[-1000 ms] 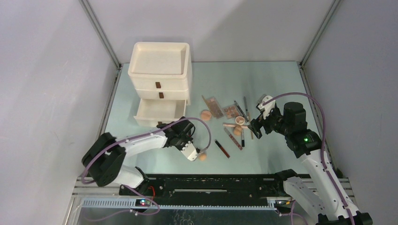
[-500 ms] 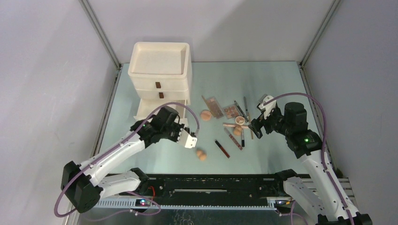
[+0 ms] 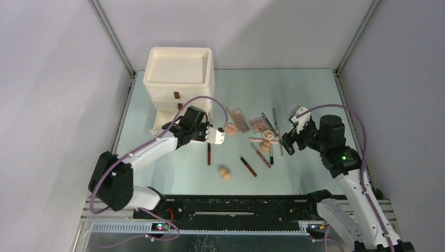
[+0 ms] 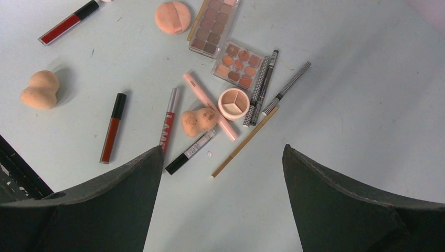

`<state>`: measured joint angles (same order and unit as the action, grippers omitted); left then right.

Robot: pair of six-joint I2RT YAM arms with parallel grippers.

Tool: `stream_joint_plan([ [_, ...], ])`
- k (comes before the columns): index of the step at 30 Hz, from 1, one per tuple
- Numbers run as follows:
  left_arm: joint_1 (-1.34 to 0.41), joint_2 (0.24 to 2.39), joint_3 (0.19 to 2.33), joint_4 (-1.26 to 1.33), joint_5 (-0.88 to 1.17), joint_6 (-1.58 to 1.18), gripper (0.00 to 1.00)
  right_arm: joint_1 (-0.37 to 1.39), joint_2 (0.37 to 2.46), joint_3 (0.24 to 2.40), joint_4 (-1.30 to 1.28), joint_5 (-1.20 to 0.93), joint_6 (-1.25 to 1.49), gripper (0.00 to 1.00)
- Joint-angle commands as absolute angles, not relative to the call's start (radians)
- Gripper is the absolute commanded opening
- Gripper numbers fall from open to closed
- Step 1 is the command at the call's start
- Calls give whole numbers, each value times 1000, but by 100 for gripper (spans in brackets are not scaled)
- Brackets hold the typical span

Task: Organize the makeup
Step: Place the makeup tool in the drawer, then pick up the makeup tool from the center of the board.

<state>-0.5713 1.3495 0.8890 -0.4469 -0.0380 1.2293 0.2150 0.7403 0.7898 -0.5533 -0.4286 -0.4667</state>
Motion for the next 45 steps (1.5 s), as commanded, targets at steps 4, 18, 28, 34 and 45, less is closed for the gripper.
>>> stream_joint_plan([
  [4, -533, 1456, 955, -294, -116, 1207, 34, 207, 729, 790, -547, -448, -480, 93],
  [18, -532, 1270, 876, -305, -24, 1180, 75, 210, 729, 790, -547, -446, -483, 93],
  [28, -651, 979, 696, -512, 400, 1276, 87, 206, 721, 791, -547, -446, -483, 93],
  [34, -819, 1036, 666, -518, 412, 1290, 89, 196, 718, 790, -550, -455, -481, 93],
  [45, -954, 1312, 774, -529, 361, 1312, 86, 179, 713, 790, -558, -478, -483, 93],
])
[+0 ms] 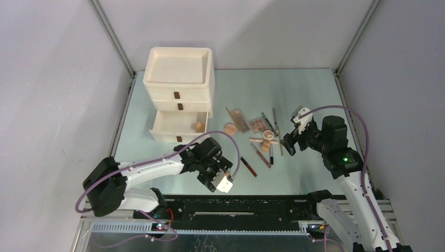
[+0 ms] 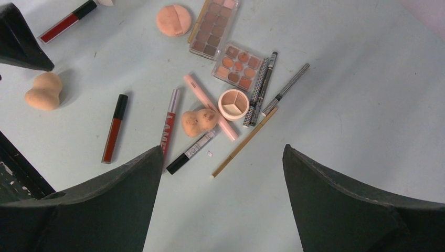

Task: Organize the makeup
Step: Pick up the makeup tool from the center of the board.

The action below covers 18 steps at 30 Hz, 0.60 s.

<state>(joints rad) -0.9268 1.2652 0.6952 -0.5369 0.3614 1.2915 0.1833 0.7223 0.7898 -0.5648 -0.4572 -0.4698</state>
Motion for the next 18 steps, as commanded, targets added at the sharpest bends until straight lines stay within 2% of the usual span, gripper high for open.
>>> stream_joint_plan([
  [1, -960, 1331, 787, -524, 355, 1310, 84, 179, 714, 790, -558, -479, -483, 93],
  [11, -1018, 1480, 854, -524, 316, 1290, 70, 179, 713, 790, -561, -480, -488, 94],
  [14, -1028, 1503, 860, -531, 300, 1277, 63, 181, 713, 790, -562, -480, -488, 94],
  [18, -1029, 1508, 866, -527, 261, 1228, 46, 181, 712, 790, -564, -480, -490, 94],
])
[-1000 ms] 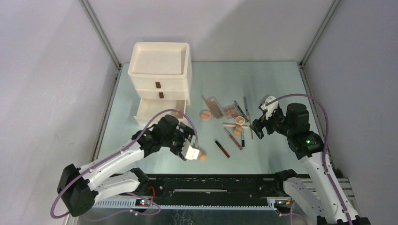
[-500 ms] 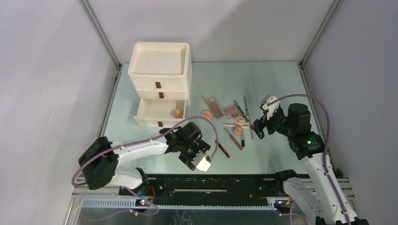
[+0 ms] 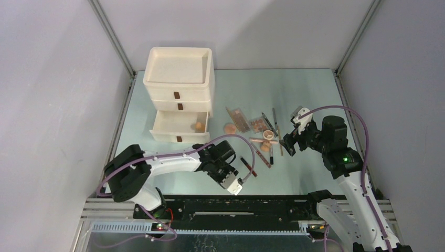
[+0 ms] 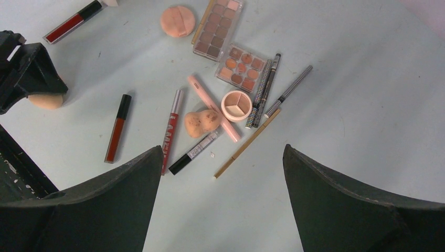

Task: Organize the makeup
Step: Pick up the makeup tool from the center of the board.

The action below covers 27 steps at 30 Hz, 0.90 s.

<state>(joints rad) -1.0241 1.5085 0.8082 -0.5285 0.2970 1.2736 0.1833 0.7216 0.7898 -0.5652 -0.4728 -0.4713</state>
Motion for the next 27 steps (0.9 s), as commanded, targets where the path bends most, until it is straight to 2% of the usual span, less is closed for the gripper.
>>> stream_joint_plan([
  [1, -1029, 1499, 866, -516, 246, 1203, 42, 181, 713, 790, -564, -481, -490, 94],
  [5, -1026, 1427, 828, -487, 206, 1149, 36, 181, 712, 790, -564, -481, -490, 94],
  [12, -962, 1232, 767, -503, 251, 1044, 39, 183, 714, 790, -565, -482, -491, 94],
  [20, -693, 1014, 742, -474, 198, 1017, 42, 185, 719, 790, -565, -481, -492, 94],
  [27, -454, 1048, 788, -464, 156, 1078, 45, 193, 728, 790, -569, -480, -496, 94],
])
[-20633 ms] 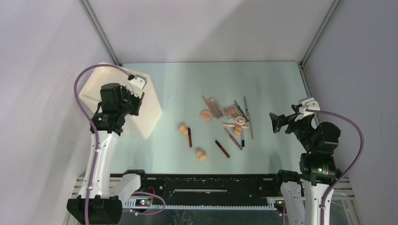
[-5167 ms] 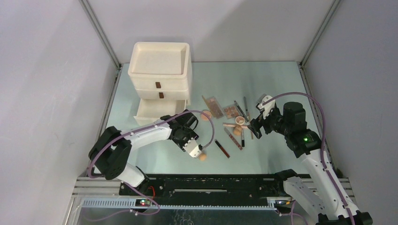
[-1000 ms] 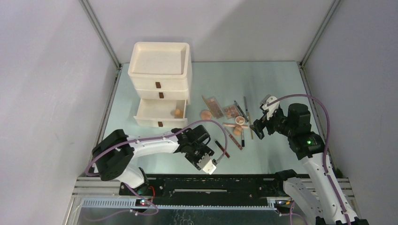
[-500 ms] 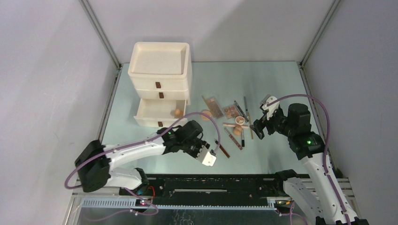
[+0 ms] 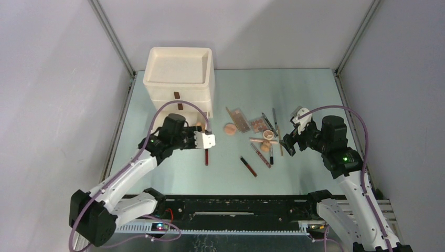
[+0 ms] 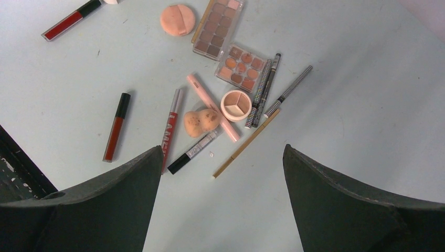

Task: Organize the makeup
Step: Pick up the makeup tool from the center of the board, then place the makeup tool in the drawer.

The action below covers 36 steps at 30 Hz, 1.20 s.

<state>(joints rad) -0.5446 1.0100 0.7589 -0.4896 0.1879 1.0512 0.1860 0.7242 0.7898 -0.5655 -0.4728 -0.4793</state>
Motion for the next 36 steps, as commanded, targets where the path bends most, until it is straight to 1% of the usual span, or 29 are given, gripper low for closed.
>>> stream_joint_plan([
  [1, -428, 1075, 804, -459, 151, 1082, 45, 193, 728, 790, -569, -481, -497, 94],
  [6, -348, 1206, 874, -443, 131, 1098, 47, 192, 731, 790, -573, -484, -499, 94],
  [13, -326, 1347, 946, -422, 85, 1100, 50, 190, 732, 790, -577, -489, -502, 94],
  [18, -319, 1379, 955, -399, 70, 1100, 61, 193, 751, 790, -580, -482, -507, 94],
  [23, -318, 1319, 927, -381, 92, 1094, 70, 225, 794, 790, -572, -440, -509, 94],
  [25, -318, 1270, 912, -381, 124, 1072, 77, 248, 822, 790, -562, -407, -506, 94],
  [29, -317, 1142, 868, -364, 197, 996, 85, 308, 898, 790, -527, -314, -489, 93],
  [33, -316, 1007, 798, -311, 271, 909, 99, 384, 1004, 823, -517, -218, -479, 91],
  [36, -316, 947, 767, -301, 299, 863, 100, 426, 1110, 877, -538, -193, -470, 88],
])
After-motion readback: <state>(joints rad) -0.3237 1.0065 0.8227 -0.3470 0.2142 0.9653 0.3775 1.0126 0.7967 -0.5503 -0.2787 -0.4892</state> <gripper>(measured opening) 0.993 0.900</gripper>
